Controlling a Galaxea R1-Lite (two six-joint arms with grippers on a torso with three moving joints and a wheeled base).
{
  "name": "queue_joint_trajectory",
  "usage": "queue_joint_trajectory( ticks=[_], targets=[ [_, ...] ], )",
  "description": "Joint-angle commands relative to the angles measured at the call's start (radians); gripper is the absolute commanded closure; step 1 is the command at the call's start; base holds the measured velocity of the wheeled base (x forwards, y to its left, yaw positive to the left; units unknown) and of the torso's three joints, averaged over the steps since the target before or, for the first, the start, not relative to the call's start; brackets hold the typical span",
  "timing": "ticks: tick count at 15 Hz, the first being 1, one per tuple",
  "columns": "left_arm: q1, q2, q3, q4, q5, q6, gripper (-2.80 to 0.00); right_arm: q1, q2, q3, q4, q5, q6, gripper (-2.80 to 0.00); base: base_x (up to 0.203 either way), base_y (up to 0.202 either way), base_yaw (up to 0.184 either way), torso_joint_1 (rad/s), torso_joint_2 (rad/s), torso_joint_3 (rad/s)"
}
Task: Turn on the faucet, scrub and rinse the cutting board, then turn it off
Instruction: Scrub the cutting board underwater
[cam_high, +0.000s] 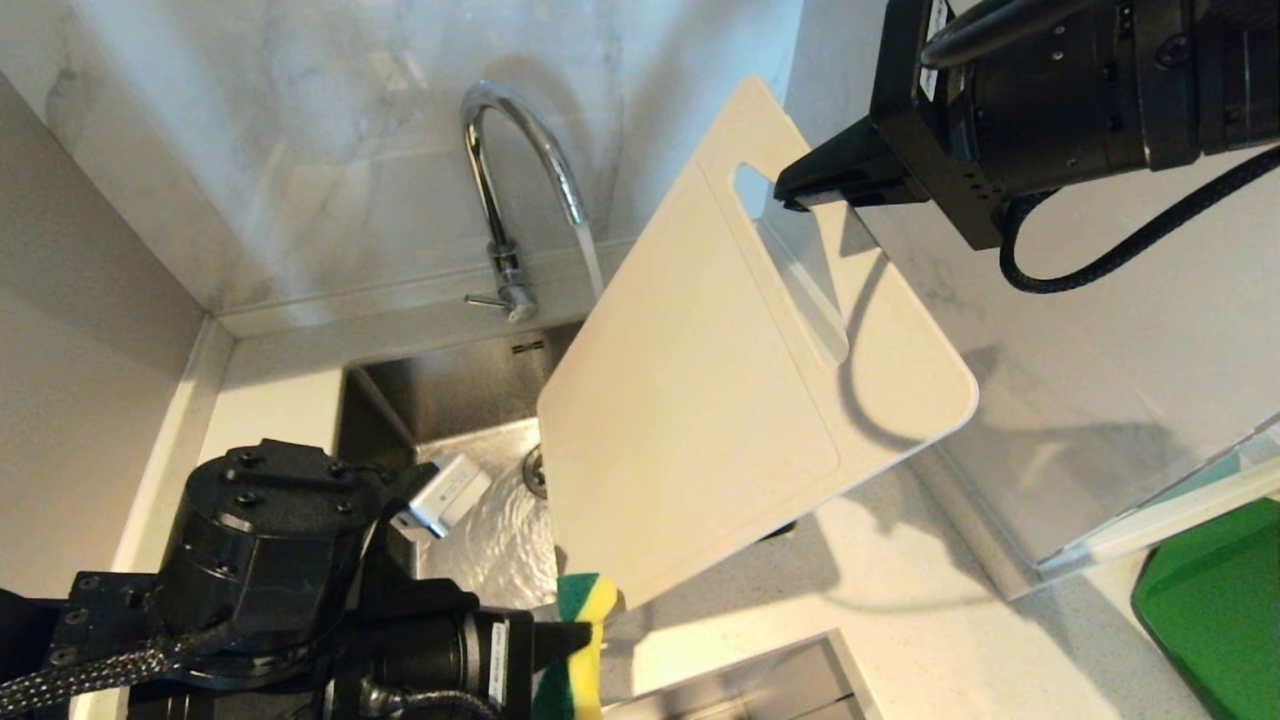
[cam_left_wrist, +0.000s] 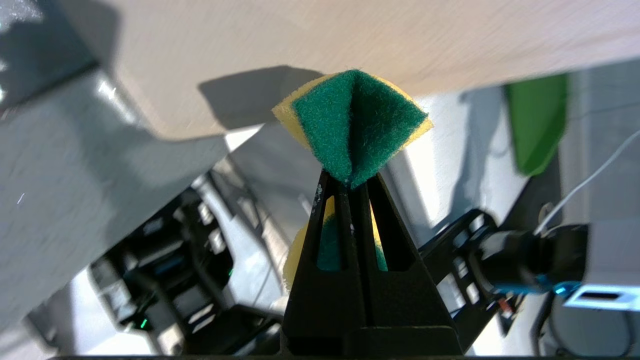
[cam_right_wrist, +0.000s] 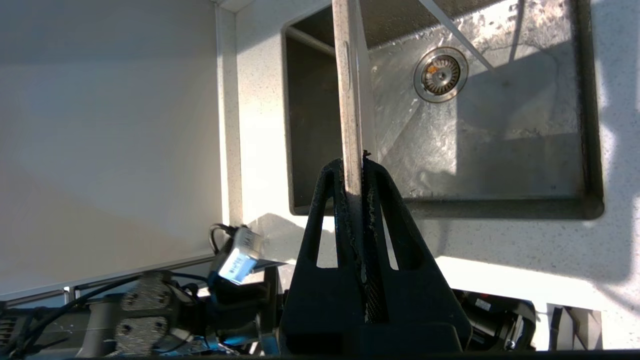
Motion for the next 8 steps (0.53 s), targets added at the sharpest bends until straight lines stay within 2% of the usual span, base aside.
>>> queue_joint_trajectory(
  ticks=[1, 5, 8],
  targets=[
    [0.000, 0.034, -0.054, -0.011, 0.003, -0.003, 0.00, 0.000, 0.001, 0.000, 0.004, 0.001, 0.003, 0.00, 0.000, 0.000, 0.000, 0.000, 0.00, 0.000],
    [-0.012, 0.114, -0.218, 0.012, 0.007, 0.000, 0.00, 0.000, 0.001, 0.000, 0.004, 0.000, 0.003, 0.00, 0.000, 0.000, 0.000, 0.000, 0.00, 0.000],
    [-0.014, 0.139, -0.239, 0.030, 0.004, 0.004, 0.00, -0.001, 0.003, 0.000, 0.003, 0.001, 0.003, 0.00, 0.000, 0.000, 0.000, 0.000, 0.00, 0.000]
  ],
)
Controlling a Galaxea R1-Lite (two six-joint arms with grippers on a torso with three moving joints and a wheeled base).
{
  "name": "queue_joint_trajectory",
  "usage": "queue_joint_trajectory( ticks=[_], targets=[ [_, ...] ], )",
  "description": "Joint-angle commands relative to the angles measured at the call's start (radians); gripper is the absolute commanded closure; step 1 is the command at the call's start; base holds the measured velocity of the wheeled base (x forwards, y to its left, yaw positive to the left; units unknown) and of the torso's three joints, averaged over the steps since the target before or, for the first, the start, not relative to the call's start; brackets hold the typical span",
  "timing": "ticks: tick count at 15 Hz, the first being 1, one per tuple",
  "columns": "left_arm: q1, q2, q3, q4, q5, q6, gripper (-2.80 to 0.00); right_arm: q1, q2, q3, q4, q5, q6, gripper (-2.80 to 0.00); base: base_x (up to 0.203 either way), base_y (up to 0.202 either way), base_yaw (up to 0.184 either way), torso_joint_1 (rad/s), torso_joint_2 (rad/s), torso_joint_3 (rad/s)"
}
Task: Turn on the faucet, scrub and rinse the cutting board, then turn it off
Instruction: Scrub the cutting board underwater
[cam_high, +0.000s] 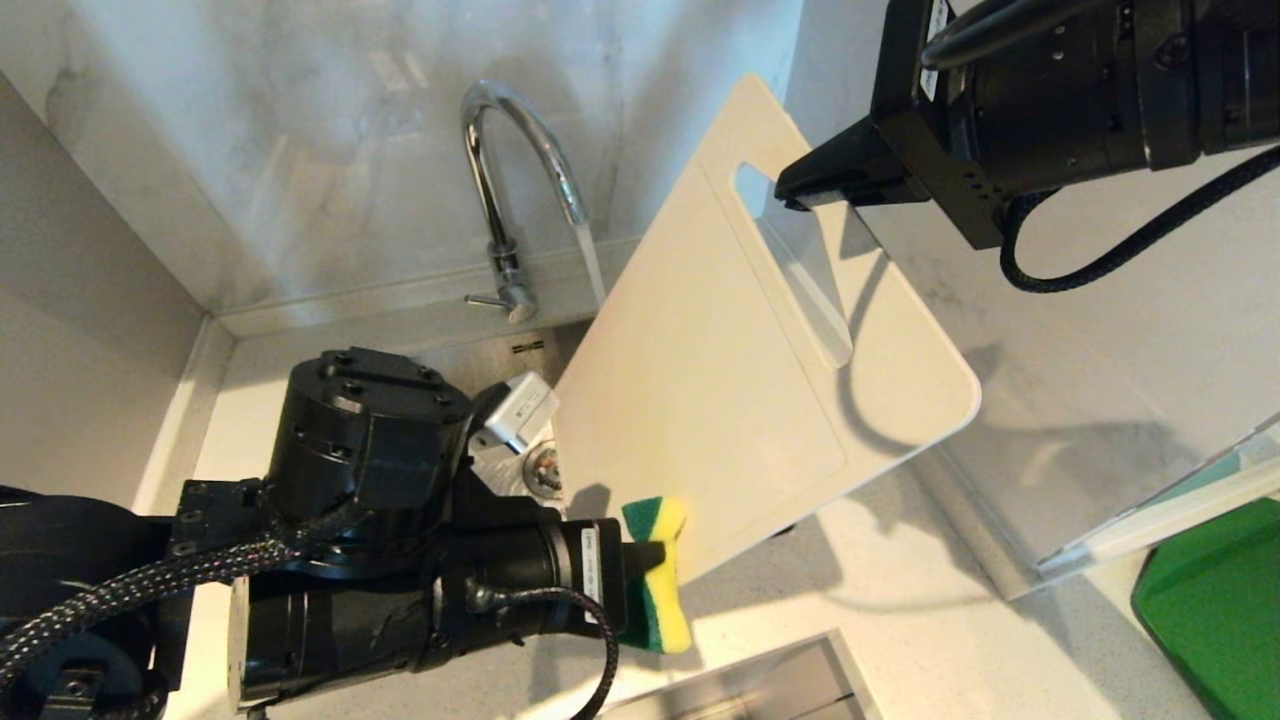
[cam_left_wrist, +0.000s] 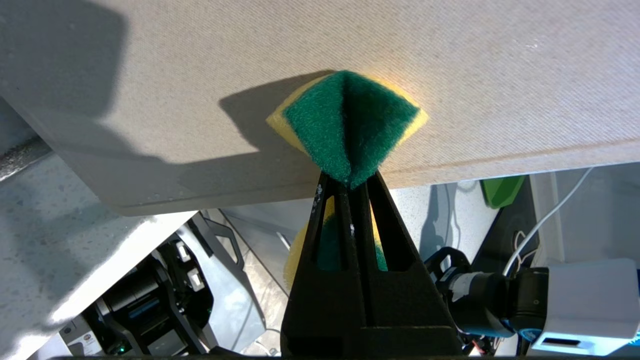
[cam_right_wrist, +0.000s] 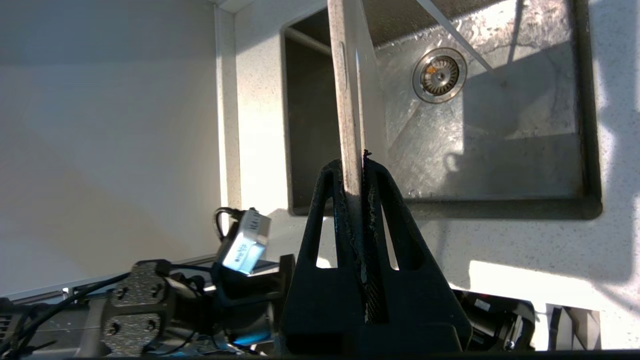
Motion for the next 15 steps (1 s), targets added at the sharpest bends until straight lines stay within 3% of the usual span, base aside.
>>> queue_joint_trajectory(
  ticks=[1, 9, 15],
  targets=[
    [-0.001, 0.027, -0.007, -0.001, -0.001, -0.005, 0.00, -0.001, 0.003, 0.000, 0.003, 0.002, 0.003, 0.00, 0.000, 0.000, 0.000, 0.000, 0.00, 0.000],
    [0.000, 0.017, 0.037, -0.004, 0.000, -0.008, 0.00, -0.007, 0.007, 0.000, 0.003, 0.003, 0.003, 0.00, 0.000, 0.000, 0.000, 0.000, 0.00, 0.000],
    [0.009, -0.047, 0.165, -0.009, 0.000, -0.012, 0.00, -0.009, 0.009, 0.000, 0.003, 0.003, 0.003, 0.00, 0.000, 0.000, 0.000, 0.000, 0.00, 0.000]
  ],
)
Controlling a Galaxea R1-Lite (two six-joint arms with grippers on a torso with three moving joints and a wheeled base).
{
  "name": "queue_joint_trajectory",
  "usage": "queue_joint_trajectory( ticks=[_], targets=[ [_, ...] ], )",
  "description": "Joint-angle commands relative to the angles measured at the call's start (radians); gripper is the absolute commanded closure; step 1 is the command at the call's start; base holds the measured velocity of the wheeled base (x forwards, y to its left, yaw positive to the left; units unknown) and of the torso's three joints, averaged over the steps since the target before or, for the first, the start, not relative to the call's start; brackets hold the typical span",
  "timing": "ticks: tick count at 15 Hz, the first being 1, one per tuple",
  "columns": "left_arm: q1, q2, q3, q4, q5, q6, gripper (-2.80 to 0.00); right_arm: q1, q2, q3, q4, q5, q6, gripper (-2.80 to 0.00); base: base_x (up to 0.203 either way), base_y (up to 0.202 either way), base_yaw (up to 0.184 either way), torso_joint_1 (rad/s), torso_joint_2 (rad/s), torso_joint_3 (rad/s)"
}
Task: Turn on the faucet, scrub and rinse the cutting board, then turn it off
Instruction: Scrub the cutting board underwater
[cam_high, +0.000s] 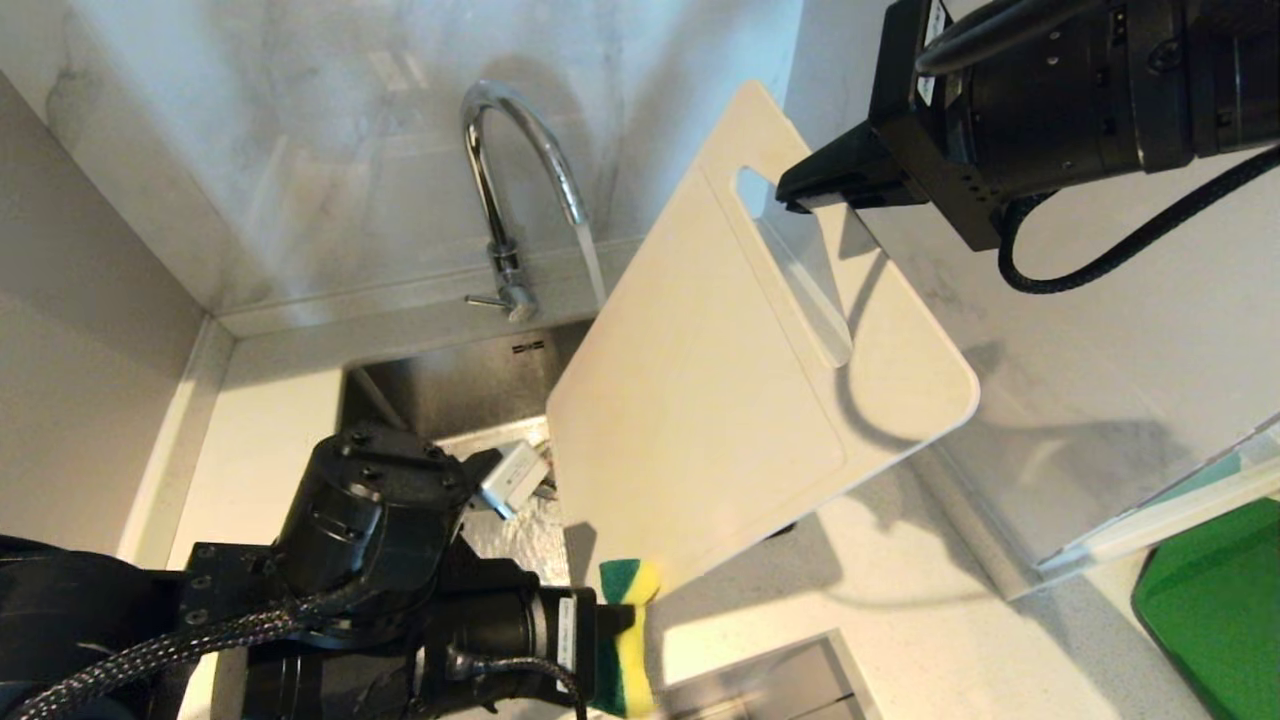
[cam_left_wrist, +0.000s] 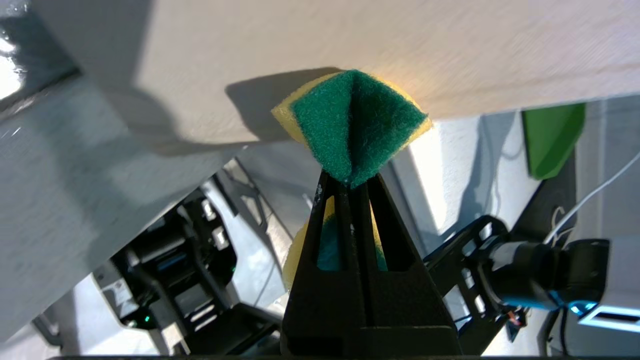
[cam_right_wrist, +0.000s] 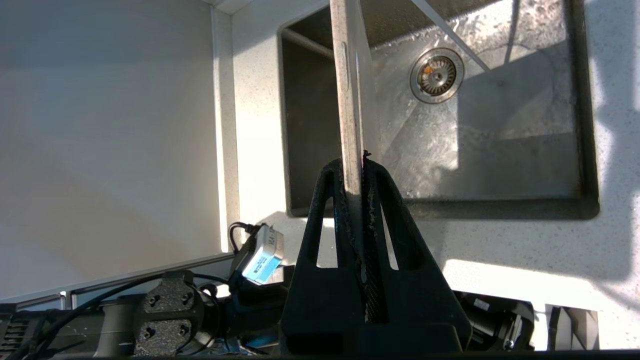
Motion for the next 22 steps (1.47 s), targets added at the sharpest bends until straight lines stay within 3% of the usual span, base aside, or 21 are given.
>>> queue_joint_trajectory(
  ticks=[1, 6, 9, 11, 16, 22],
  targets=[
    [0.004, -0.052, 0.057, -0.002, 0.001, -0.004, 0.00, 0.001, 0.005, 0.000, 0.004, 0.002, 0.003, 0.00, 0.000, 0.000, 0.000, 0.000, 0.00, 0.000],
    [0.024, -0.087, 0.134, -0.009, -0.001, -0.006, 0.00, 0.001, 0.000, -0.001, 0.004, 0.003, 0.003, 0.00, 0.000, 0.000, 0.000, 0.000, 0.00, 0.000],
    [0.027, -0.048, 0.164, -0.109, -0.003, -0.005, 0.00, 0.002, -0.006, 0.000, 0.004, 0.003, 0.003, 0.00, 0.000, 0.000, 0.000, 0.000, 0.00, 0.000],
    [0.027, -0.018, 0.140, -0.167, -0.001, -0.003, 0.00, 0.002, -0.006, 0.000, 0.004, 0.003, 0.003, 0.00, 0.000, 0.000, 0.000, 0.000, 0.00, 0.000],
    [0.020, 0.036, 0.067, -0.171, -0.004, -0.005, 0.00, 0.001, 0.002, 0.000, 0.004, 0.003, 0.003, 0.00, 0.000, 0.000, 0.000, 0.000, 0.00, 0.000],
    [0.021, 0.081, 0.068, -0.174, -0.004, -0.009, 0.00, 0.001, 0.003, 0.000, 0.004, 0.003, 0.003, 0.00, 0.000, 0.000, 0.000, 0.000, 0.00, 0.000]
  ],
)
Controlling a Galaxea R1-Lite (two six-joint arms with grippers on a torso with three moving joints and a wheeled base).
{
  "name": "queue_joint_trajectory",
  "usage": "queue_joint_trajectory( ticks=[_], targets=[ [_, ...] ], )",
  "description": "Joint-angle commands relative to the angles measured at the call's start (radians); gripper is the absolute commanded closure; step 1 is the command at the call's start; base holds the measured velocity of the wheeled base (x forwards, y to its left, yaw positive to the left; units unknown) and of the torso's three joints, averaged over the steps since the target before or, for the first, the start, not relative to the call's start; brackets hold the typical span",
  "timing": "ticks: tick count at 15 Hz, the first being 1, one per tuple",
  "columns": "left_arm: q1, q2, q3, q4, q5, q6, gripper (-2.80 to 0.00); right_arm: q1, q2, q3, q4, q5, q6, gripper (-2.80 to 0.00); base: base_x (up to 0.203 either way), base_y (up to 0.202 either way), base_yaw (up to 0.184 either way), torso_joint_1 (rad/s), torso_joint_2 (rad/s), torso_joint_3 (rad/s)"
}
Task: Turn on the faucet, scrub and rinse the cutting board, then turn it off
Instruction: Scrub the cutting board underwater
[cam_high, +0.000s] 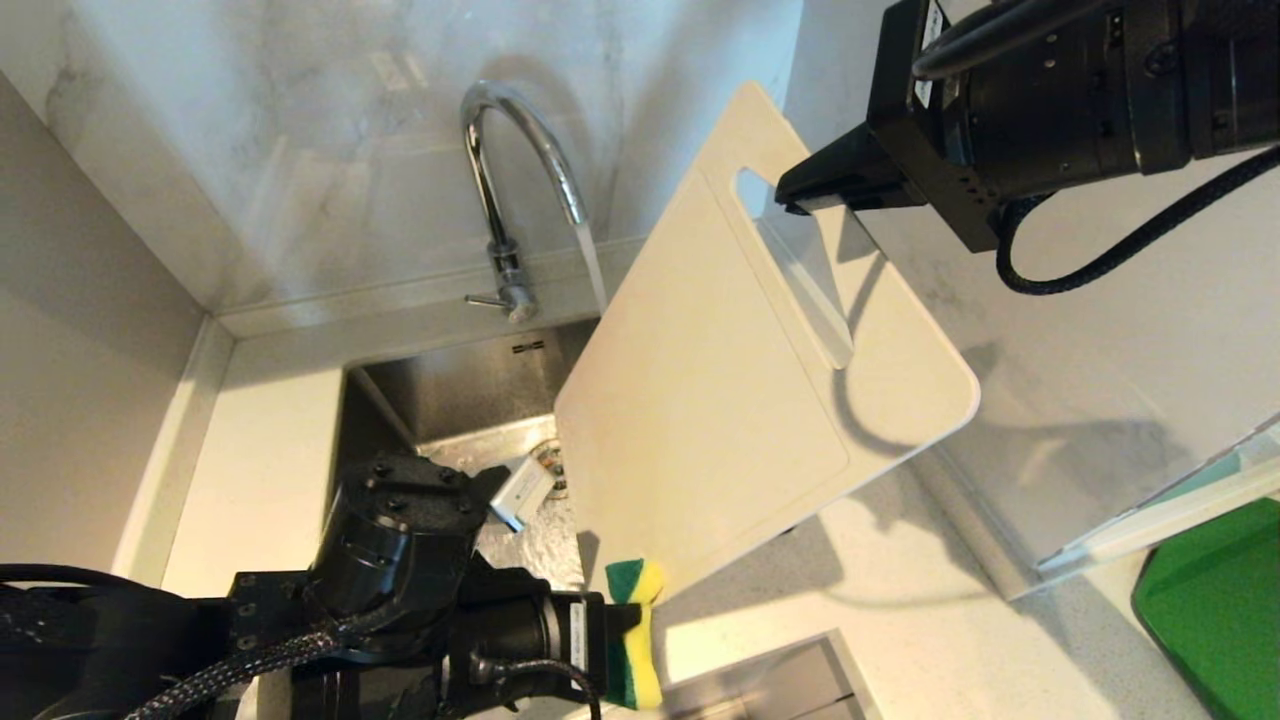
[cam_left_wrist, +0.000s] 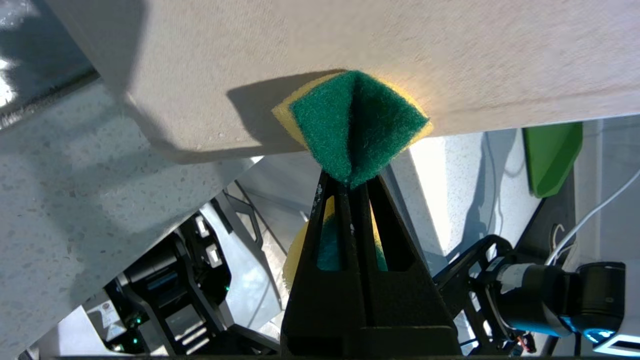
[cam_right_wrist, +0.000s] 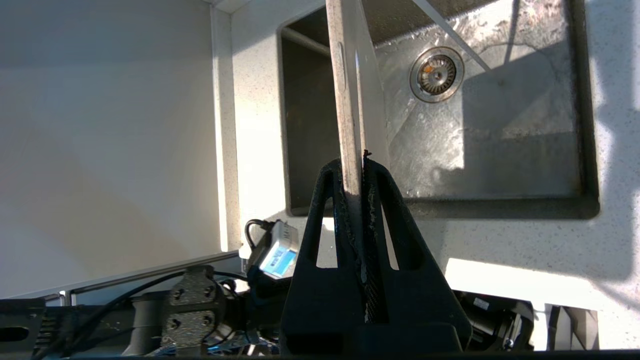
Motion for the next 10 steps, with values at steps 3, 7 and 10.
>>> queue_joint_trajectory(
  ticks=[3, 7, 10],
  targets=[
    [0.002, 0.015, 0.016, -0.002, 0.006, -0.027, 0.00, -0.001, 0.003, 0.000, 0.002, 0.002, 0.003, 0.00, 0.000, 0.000, 0.000, 0.000, 0.00, 0.000],
    [0.006, 0.010, 0.059, -0.006, 0.007, -0.031, 0.00, -0.001, 0.003, 0.000, 0.002, 0.002, 0.005, 0.00, 0.000, 0.000, 0.000, 0.000, 0.00, 0.000],
    [0.007, 0.005, 0.130, -0.068, 0.011, -0.031, 0.00, -0.001, 0.001, 0.000, 0.002, 0.002, 0.005, 0.00, 0.000, 0.000, 0.000, 0.000, 0.00, 0.000]
  ],
)
